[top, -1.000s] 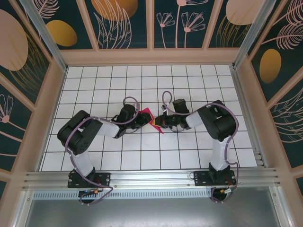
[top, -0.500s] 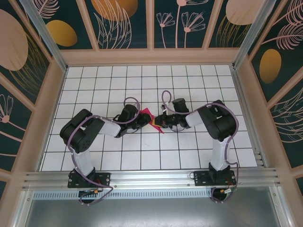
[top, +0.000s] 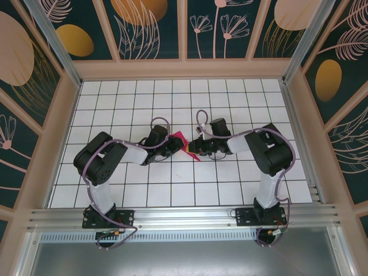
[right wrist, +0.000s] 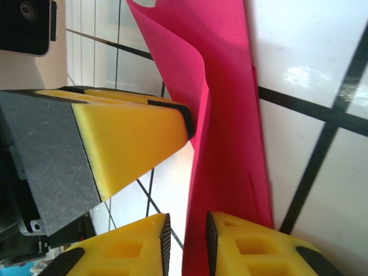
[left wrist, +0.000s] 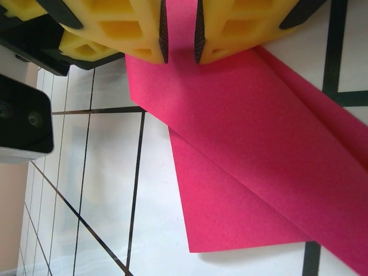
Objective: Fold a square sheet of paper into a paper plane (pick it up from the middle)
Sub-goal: Fold the wing for the fifth time at the center of the table.
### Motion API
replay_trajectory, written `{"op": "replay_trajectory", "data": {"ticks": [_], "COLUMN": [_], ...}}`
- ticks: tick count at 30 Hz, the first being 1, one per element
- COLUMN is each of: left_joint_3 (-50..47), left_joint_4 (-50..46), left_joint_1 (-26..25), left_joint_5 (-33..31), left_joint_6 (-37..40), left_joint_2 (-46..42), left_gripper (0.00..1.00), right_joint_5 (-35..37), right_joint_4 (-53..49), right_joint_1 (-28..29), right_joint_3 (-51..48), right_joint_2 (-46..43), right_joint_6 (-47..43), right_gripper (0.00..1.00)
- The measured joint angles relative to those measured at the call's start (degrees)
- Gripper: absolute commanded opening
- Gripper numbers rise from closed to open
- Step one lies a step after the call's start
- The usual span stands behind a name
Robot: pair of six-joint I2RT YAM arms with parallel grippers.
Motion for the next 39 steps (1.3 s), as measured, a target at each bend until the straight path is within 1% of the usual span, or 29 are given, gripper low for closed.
{"op": "replay_trajectory", "data": {"ticks": [6,12,16,21,28,31,34,37,39], "left_joint_3": [1.1,1.7,2.1,3.0,4.2,4.7,4.8,4.5,3.5], "left_joint_4": [-1.9,-3.0,-3.7,-5.4,-7.3,-8.0,-8.0,-7.6,-5.6], "left_joint_1": [0.0,0.0,0.0,0.0,0.0,0.0,-0.1,-0.1,-0.1], "left_joint_5": [0.0,0.0,0.0,0.0,0.0,0.1,0.0,0.3,1.0], "left_joint_6": [-0.2,-0.4,-0.4,-0.4,-0.2,0.6,2.0,3.3,3.7], "left_joint_2": [0.2,0.4,0.4,0.5,0.6,0.4,-0.2,-2.1,-3.6], "left_gripper": [0.22,0.22,0.22,0.22,0.24,0.29,0.36,0.38,0.38], "right_joint_5": [3.3,7.0,9.0,10.2,11.2,10.9,9.1,6.2,3.8], "right_joint_4": [-4.8,-8.9,-9.9,-10.1,-10.1,-9.4,-8.0,-6.0,-4.2], "right_joint_1": [0.0,0.9,2.1,2.3,2.2,2.1,1.2,-0.1,-0.9], "right_joint_3": [0.0,0.0,0.0,-0.1,-0.5,-0.8,-1.6,-2.5,-3.1], "right_joint_2": [-2.3,-4.4,-4.7,-4.7,-4.7,-4.7,-4.6,-4.6,-4.6], "right_joint_6": [-5.3,-10.0,-11.7,-12.3,-12.6,-12.2,-11.4,-9.0,-6.7], "right_gripper": [0.29,0.28,0.23,0.18,0.01,0.00,0.00,0.00,0.00]}}
